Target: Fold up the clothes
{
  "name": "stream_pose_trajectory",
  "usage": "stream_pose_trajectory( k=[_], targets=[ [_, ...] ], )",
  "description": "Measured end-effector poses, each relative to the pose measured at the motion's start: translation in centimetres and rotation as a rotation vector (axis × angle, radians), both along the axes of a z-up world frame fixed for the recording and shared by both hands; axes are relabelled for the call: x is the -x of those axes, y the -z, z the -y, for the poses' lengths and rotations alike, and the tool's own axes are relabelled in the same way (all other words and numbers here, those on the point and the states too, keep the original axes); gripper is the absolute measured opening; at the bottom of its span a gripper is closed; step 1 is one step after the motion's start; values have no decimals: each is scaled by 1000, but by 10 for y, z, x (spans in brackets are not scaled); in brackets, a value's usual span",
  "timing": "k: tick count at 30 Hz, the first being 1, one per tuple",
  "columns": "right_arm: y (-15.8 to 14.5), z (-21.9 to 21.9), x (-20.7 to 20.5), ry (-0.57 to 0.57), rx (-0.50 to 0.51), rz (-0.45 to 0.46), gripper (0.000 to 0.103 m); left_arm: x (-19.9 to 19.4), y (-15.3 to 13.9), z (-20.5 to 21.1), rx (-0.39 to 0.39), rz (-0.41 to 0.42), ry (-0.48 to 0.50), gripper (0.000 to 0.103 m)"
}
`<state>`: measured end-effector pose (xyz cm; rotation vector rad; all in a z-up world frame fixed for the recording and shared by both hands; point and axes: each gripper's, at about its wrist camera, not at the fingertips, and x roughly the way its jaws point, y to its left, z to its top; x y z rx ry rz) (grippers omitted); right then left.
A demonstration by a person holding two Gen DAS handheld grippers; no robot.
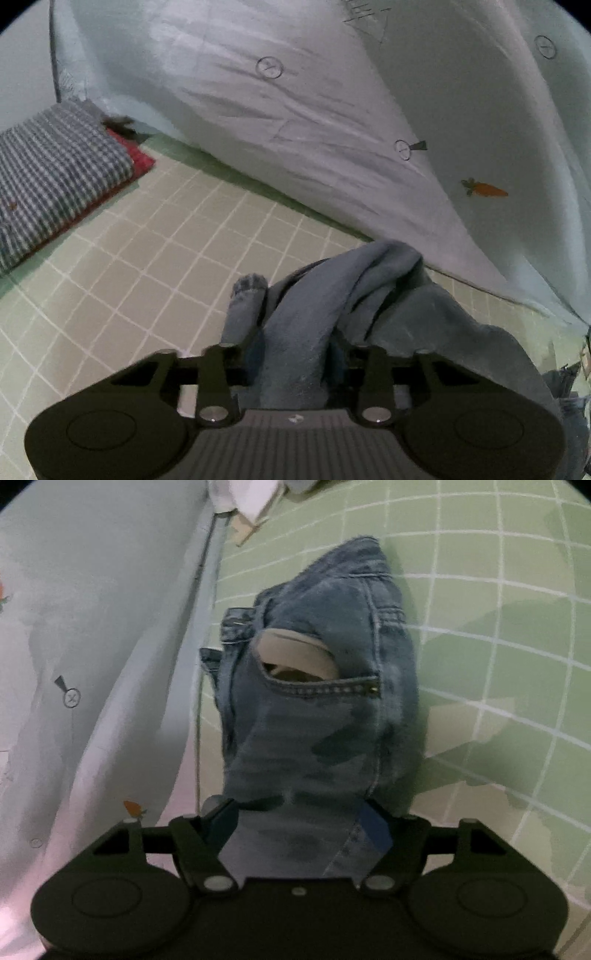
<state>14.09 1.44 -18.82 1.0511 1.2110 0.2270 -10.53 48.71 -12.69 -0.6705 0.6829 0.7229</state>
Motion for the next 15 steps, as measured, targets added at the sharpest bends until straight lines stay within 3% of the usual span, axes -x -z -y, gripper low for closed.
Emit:
stream_pose_trajectory(
  k=[1,4,9,11,13,15],
  targets=[
    [0,-1,0,-8,13,0,75,-1,4,-2,-7,-14,-1,8],
    [0,-4,-1,-31,50,9,74,13,-6,-8,-23,4,-61,7],
    [1,-6,2,-57,83,8,72,68,-54,-8,-36,154,-192,6],
    [3,-7,2,-63,90,7,72,94,-66,1,-77,204,-243,7],
    [6,-7,4,-72,104,1,72,115,-62,6,-74,128,-356,7],
    [8,-7,5,-81,119,-4,72,139,-35,2,49,37,-489,7]
  ],
)
